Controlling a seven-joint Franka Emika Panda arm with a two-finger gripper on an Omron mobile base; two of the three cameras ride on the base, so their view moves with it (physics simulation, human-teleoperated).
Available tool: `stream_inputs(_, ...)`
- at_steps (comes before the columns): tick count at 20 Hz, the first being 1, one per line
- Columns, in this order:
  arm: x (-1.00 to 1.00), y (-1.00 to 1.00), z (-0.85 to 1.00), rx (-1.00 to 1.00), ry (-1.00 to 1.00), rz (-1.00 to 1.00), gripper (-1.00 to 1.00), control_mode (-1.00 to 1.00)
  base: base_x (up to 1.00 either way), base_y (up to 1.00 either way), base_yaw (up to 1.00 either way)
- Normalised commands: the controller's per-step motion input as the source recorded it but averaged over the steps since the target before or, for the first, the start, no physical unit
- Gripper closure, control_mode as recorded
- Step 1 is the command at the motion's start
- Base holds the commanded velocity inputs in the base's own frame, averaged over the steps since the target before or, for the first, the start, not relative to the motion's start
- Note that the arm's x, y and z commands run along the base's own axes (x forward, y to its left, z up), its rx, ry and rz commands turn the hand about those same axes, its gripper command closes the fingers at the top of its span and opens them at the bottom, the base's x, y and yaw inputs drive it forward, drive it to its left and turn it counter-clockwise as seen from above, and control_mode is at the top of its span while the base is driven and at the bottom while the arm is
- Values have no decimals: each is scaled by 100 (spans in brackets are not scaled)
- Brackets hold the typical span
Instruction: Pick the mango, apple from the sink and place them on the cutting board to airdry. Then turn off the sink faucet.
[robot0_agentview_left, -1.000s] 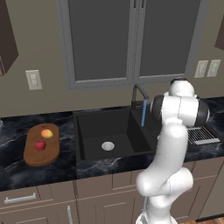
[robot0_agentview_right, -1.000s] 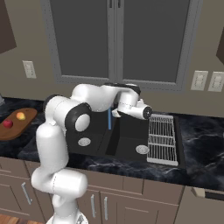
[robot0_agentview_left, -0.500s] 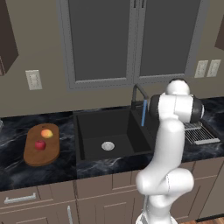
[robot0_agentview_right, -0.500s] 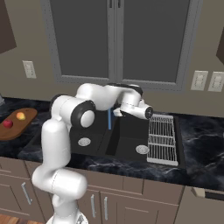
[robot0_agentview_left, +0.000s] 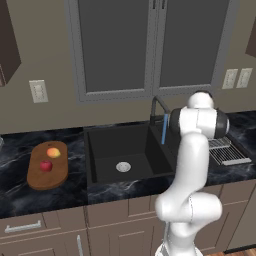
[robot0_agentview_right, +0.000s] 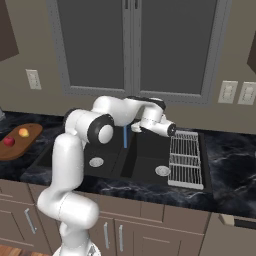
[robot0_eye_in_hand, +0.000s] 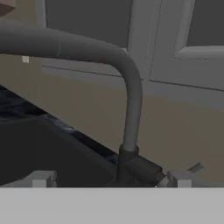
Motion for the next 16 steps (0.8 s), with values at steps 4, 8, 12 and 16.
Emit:
stream_inputs(4,22,-3,-12,3,0,1,-100,-100,0,0,0)
stream_inputs(8,23,-4,-8,3,0,2,-100,-100,0,0,0)
stream_inputs(12,26,-2,-2,3,0,3,-100,-100,0,0,0)
stream_inputs(16,26,-1,-5,2,0,3,-100,-100,0,0,0)
